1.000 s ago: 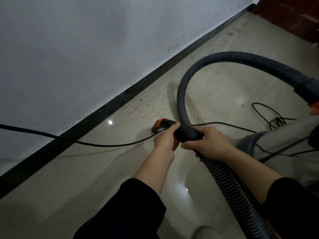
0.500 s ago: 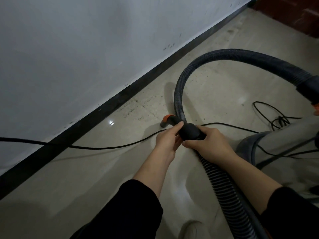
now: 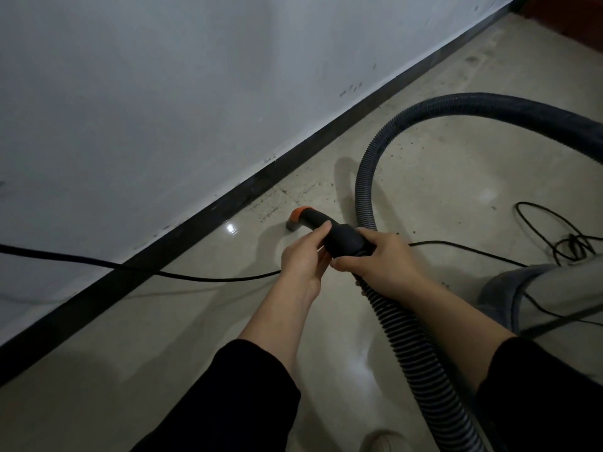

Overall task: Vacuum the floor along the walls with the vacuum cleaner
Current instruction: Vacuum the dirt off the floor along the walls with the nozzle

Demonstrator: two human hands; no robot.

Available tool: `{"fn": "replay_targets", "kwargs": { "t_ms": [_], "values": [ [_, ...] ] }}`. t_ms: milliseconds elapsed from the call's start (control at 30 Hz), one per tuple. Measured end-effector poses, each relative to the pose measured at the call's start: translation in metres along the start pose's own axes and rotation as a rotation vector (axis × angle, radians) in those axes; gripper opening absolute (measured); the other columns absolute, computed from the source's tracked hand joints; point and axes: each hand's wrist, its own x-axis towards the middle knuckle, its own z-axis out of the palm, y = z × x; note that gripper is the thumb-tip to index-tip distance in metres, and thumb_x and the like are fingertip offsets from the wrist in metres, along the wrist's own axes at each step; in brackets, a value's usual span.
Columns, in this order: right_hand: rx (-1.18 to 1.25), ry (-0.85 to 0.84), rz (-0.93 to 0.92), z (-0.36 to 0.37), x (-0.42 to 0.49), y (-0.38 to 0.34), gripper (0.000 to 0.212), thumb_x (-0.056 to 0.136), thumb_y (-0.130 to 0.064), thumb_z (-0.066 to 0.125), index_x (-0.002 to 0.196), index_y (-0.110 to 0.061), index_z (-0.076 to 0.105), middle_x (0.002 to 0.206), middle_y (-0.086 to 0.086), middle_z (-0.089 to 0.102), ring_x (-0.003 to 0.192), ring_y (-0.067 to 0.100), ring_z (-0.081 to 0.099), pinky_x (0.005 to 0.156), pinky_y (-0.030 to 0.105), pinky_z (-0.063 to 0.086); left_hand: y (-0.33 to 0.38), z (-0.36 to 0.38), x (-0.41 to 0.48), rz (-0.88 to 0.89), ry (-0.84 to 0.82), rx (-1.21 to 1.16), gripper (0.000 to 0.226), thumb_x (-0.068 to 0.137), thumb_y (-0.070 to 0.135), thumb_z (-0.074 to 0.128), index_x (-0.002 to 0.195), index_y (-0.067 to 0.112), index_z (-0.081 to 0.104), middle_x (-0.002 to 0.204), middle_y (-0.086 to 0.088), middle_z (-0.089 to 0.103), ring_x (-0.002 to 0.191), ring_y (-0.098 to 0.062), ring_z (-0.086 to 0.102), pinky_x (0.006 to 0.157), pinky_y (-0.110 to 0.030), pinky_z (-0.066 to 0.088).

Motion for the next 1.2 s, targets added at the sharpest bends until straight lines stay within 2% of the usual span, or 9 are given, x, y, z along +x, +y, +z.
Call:
{"fn": "replay_targets", "kwargs": {
  "t_ms": [167, 333, 433, 500, 567, 633, 867, 1067, 1200],
  "values": [
    [-0.017, -0.02, -0.021, 0.009, 0.006, -0.005, 0.037, 0.067, -0.033, 0.083, 0.1, -0.029, 0.067, 0.075, 0.005, 0.068, 0.07, 0.026, 0.067, 0.068, 0.05, 0.058, 0.006, -0.009, 0.001, 0.024, 0.029, -0.022, 0.035, 0.089, 0.018, 0.07, 0.121, 0.005, 0.064, 0.105, -0.012, 0.073, 0.094, -0.02, 0.07, 0.083, -0.031, 0.059],
    [-0.004, -0.048, -0.055, 0.017, 0.008, -0.015, 0.039, 0.07, -0.029, 0.083, 0.105, -0.027, 0.067, 0.074, 0.002, 0.066, 0.07, 0.023, 0.066, 0.069, 0.049, 0.059, 0.015, -0.018, 0.002, 0.02, 0.06, -0.048, 0.016, 0.089, 0.015, 0.07, 0.103, 0.011, 0.064, 0.104, -0.012, 0.072, 0.091, -0.021, 0.07, 0.087, -0.034, 0.058],
    [0.008, -0.058, -0.066, 0.021, 0.009, -0.019, 0.037, 0.07, -0.029, 0.083, 0.103, -0.028, 0.067, 0.072, -0.001, 0.066, 0.068, 0.02, 0.065, 0.07, 0.047, 0.059, 0.02, -0.024, 0.003, 0.026, 0.065, -0.032, 0.029, 0.088, 0.016, 0.071, 0.115, 0.007, 0.064, 0.104, -0.012, 0.073, 0.093, -0.022, 0.071, 0.088, -0.036, 0.058],
    [0.009, -0.059, -0.067, 0.024, 0.011, -0.021, 0.035, 0.071, -0.029, 0.083, 0.102, -0.029, 0.067, 0.072, -0.001, 0.066, 0.068, 0.02, 0.065, 0.071, 0.047, 0.059, 0.025, -0.028, 0.006, 0.026, 0.059, -0.02, 0.036, 0.088, 0.017, 0.071, 0.121, 0.005, 0.063, 0.104, -0.011, 0.073, 0.093, -0.021, 0.071, 0.085, -0.035, 0.059],
    [0.009, -0.056, -0.066, 0.027, 0.015, -0.024, 0.035, 0.071, -0.029, 0.083, 0.102, -0.028, 0.067, 0.071, 0.001, 0.066, 0.067, 0.021, 0.065, 0.07, 0.048, 0.059, 0.031, -0.031, 0.008, 0.027, 0.053, -0.009, 0.035, 0.088, 0.017, 0.071, 0.12, 0.004, 0.063, 0.101, -0.01, 0.073, 0.088, -0.019, 0.071, 0.074, -0.029, 0.06],
    [0.006, -0.062, -0.069, 0.03, 0.017, -0.028, 0.034, 0.071, -0.028, 0.083, 0.102, -0.027, 0.067, 0.071, 0.002, 0.066, 0.066, 0.02, 0.065, 0.069, 0.048, 0.059, 0.036, -0.034, 0.009, 0.032, 0.06, -0.009, 0.035, 0.089, 0.017, 0.071, 0.12, 0.003, 0.063, 0.099, -0.009, 0.073, 0.087, -0.017, 0.071, 0.07, -0.025, 0.059],
    [-0.009, -0.088, -0.11, 0.046, 0.019, -0.04, 0.035, 0.073, -0.027, 0.082, 0.104, -0.025, 0.067, 0.076, 0.005, 0.066, 0.072, 0.026, 0.066, 0.07, 0.048, 0.058, 0.043, -0.048, 0.013, 0.067, 0.108, -0.036, 0.039, 0.088, 0.017, 0.071, 0.123, 0.006, 0.062, 0.103, -0.01, 0.072, 0.092, -0.021, 0.071, 0.085, -0.032, 0.059],
    [0.015, -0.115, -0.116, 0.05, 0.019, -0.044, 0.034, 0.073, -0.026, 0.082, 0.103, -0.028, 0.066, 0.078, 0.005, 0.067, 0.071, 0.025, 0.066, 0.072, 0.048, 0.059, 0.046, -0.055, 0.014, 0.073, 0.152, -0.041, 0.036, 0.086, 0.016, 0.073, 0.119, 0.007, 0.063, 0.106, -0.011, 0.072, 0.093, -0.022, 0.071, 0.089, -0.035, 0.058],
    [0.028, -0.14, -0.123, 0.053, 0.018, -0.048, 0.035, 0.074, -0.026, 0.082, 0.103, -0.029, 0.064, 0.081, 0.005, 0.067, 0.074, 0.025, 0.067, 0.073, 0.047, 0.059, 0.049, -0.057, 0.013, 0.078, 0.197, -0.05, 0.019, 0.085, 0.015, 0.074, 0.1, 0.011, 0.063, 0.105, -0.01, 0.072, 0.094, -0.023, 0.07, 0.09, -0.036, 0.057]
  ]
}}
